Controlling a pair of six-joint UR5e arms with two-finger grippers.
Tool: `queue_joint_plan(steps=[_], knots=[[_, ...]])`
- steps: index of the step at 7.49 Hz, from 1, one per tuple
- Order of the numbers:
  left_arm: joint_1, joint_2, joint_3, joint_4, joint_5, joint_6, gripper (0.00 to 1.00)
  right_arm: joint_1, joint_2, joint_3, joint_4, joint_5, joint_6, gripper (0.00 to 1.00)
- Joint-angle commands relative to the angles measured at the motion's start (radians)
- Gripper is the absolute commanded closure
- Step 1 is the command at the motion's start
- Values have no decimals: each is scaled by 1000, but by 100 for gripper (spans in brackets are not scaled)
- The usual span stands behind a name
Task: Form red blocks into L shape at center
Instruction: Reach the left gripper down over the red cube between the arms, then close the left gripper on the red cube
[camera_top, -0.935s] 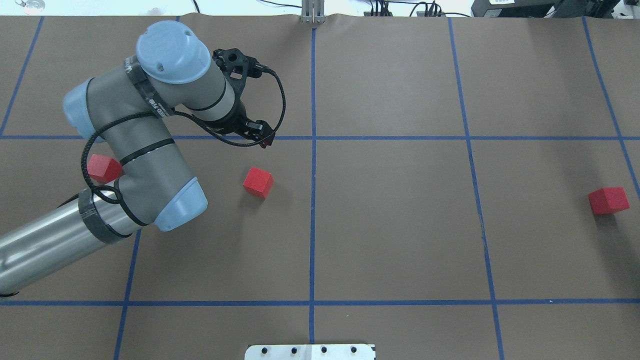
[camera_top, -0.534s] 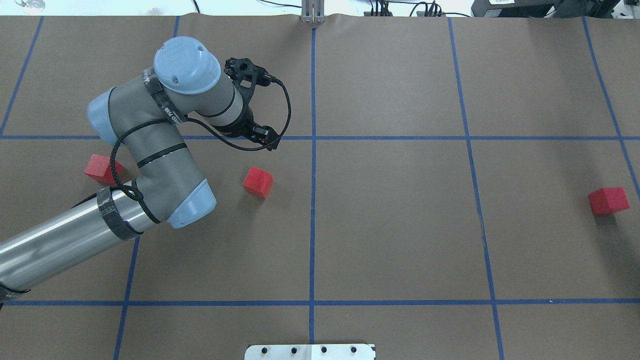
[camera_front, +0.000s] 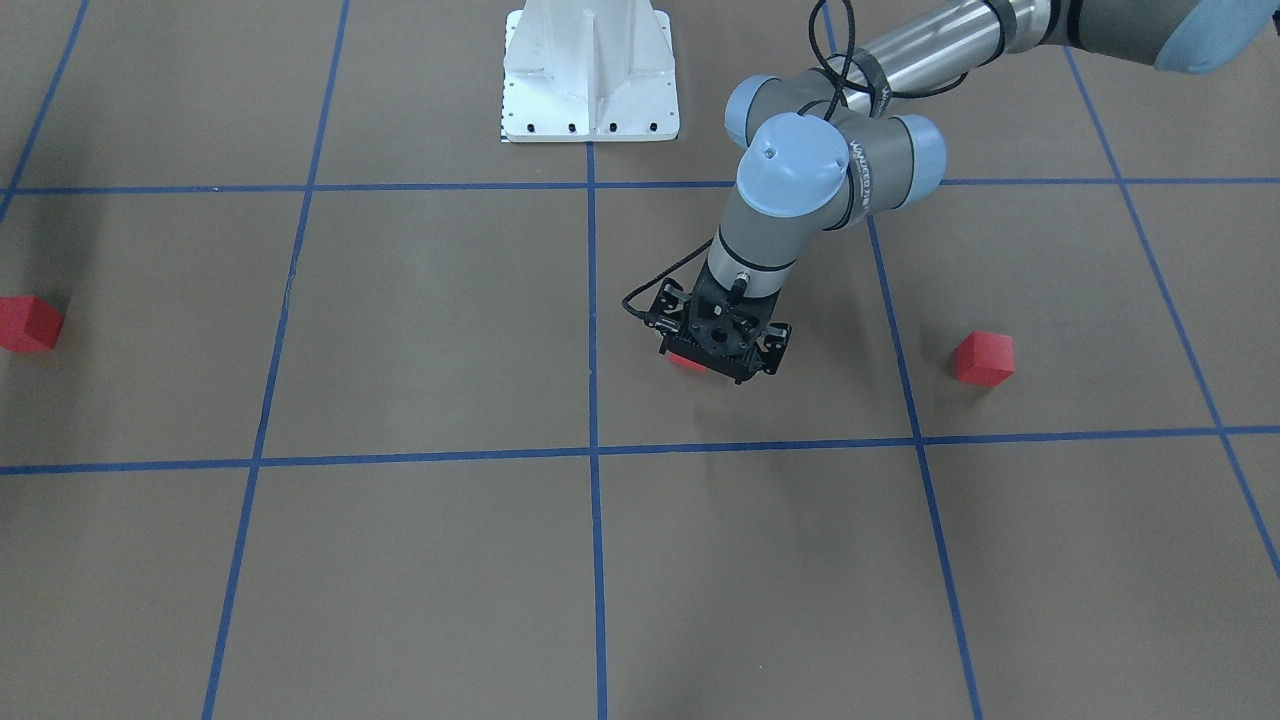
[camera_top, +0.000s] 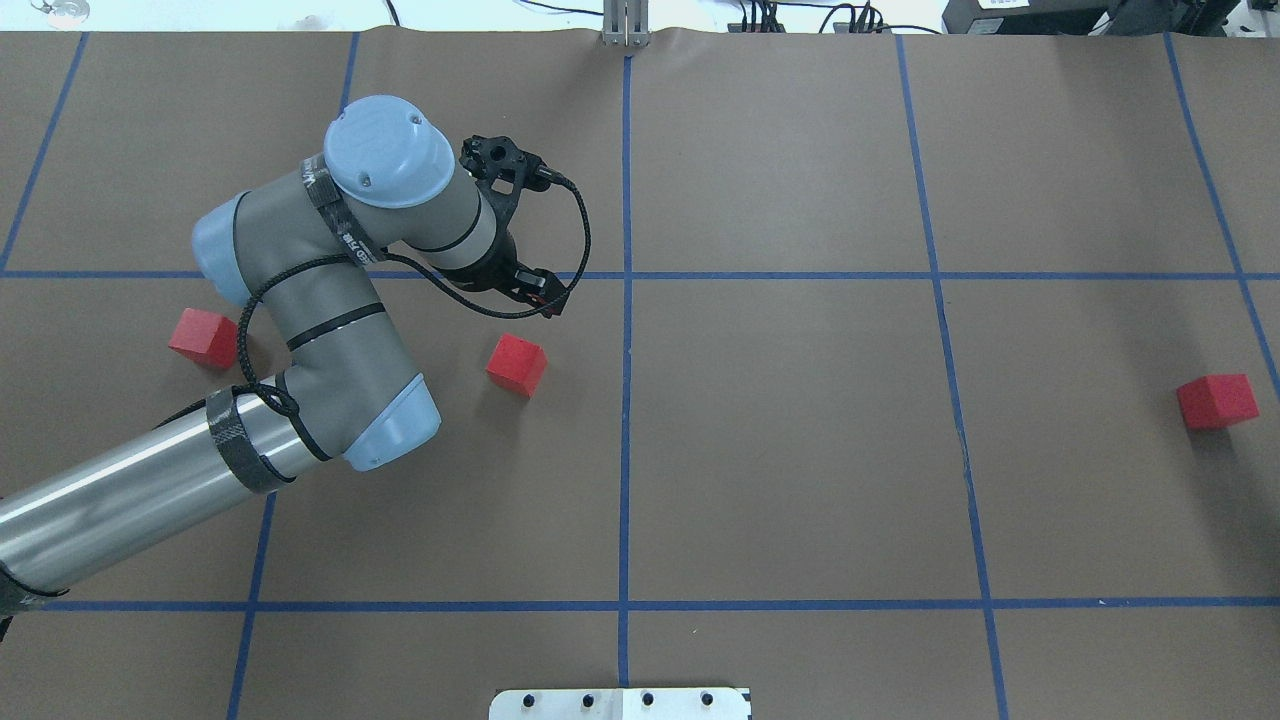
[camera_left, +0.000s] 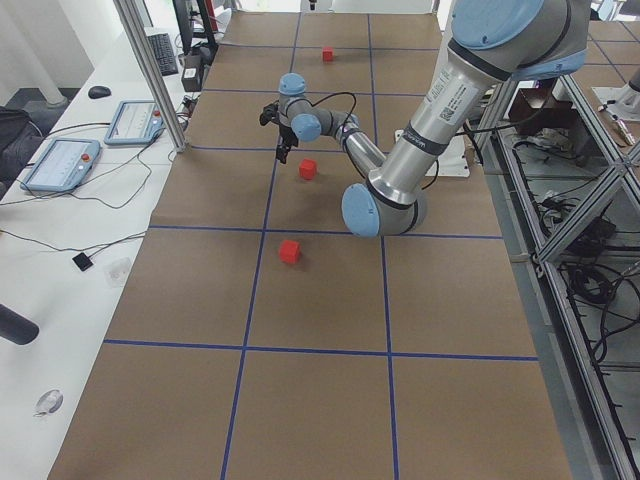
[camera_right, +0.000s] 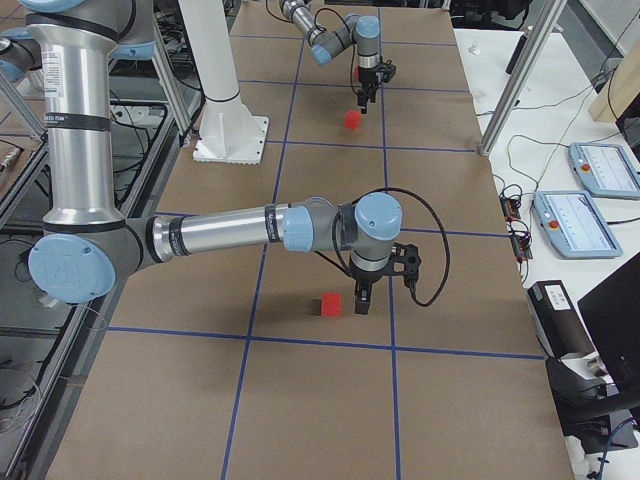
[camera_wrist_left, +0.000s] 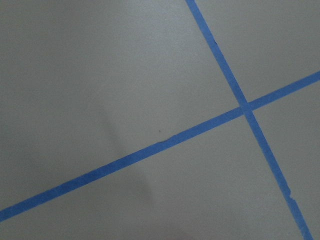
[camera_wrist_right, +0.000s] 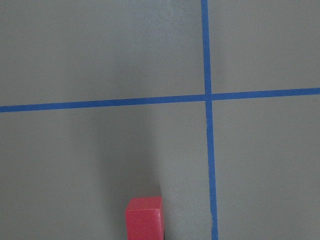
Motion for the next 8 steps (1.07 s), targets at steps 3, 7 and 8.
queue_joint_plan(steps=[3, 7, 8], knots=[[30, 44, -10, -4, 2, -39, 0, 0, -2, -8, 0, 0, -2, 1], [53, 45, -8, -4, 1, -80, 0, 0, -5, -13, 0, 0, -6, 1], [67, 46, -7, -2, 2, -85, 0, 0, -3, -22, 0, -1, -6, 1]])
